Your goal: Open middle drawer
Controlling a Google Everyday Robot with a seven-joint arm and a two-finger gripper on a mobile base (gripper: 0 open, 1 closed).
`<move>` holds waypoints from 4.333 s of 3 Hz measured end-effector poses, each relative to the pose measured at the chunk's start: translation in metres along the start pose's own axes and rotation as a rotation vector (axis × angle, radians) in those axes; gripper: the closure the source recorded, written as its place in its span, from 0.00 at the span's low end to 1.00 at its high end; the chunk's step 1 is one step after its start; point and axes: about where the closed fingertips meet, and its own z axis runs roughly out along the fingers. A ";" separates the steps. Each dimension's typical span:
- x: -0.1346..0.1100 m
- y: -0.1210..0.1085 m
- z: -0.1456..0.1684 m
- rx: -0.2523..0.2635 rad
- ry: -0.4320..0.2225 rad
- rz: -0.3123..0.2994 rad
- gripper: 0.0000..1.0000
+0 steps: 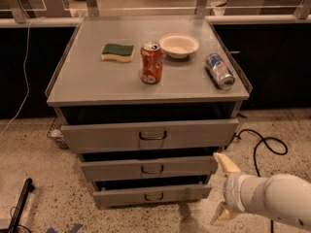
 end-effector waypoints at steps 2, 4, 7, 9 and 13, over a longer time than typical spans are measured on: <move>0.000 -0.006 0.028 0.013 -0.172 0.024 0.00; 0.014 -0.017 0.051 0.024 -0.274 0.086 0.00; 0.053 0.023 0.168 -0.065 -0.226 0.220 0.00; 0.049 0.001 0.201 -0.035 -0.240 0.233 0.00; 0.043 -0.016 0.218 0.040 -0.342 0.344 0.00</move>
Offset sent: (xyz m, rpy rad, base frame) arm 0.0543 0.0088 -0.0344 0.3357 -0.0451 0.0835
